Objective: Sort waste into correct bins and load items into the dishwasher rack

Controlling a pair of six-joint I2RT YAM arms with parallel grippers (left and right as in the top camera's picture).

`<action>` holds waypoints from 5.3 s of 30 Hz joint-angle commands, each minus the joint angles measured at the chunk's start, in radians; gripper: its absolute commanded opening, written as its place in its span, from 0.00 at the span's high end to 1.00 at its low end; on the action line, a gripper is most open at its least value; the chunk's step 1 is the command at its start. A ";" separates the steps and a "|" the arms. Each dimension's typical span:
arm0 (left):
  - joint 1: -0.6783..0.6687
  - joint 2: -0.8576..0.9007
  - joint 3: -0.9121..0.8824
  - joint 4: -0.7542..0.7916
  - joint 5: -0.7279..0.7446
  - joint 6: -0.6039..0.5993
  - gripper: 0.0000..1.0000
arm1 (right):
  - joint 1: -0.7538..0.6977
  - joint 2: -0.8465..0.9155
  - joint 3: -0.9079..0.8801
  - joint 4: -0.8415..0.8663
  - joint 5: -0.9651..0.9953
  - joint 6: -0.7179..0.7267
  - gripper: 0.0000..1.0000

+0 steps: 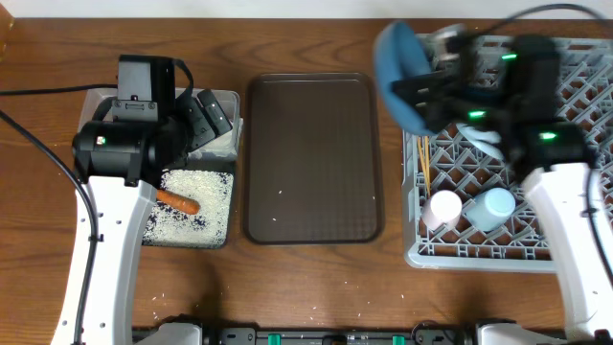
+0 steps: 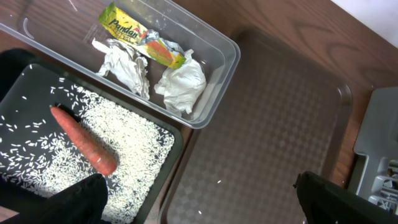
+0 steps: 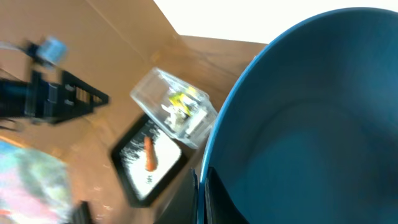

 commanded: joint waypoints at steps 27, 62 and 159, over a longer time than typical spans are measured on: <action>0.005 0.002 -0.004 -0.003 -0.016 0.006 0.01 | -0.725 0.393 0.006 0.175 -0.615 0.123 0.99; 0.005 0.002 -0.004 -0.003 -0.016 0.006 0.01 | -1.174 0.395 0.006 -0.196 -0.359 0.123 0.96; 0.005 0.002 -0.004 -0.003 -0.016 0.006 0.01 | -0.095 -0.340 0.299 -0.490 1.040 -0.133 0.01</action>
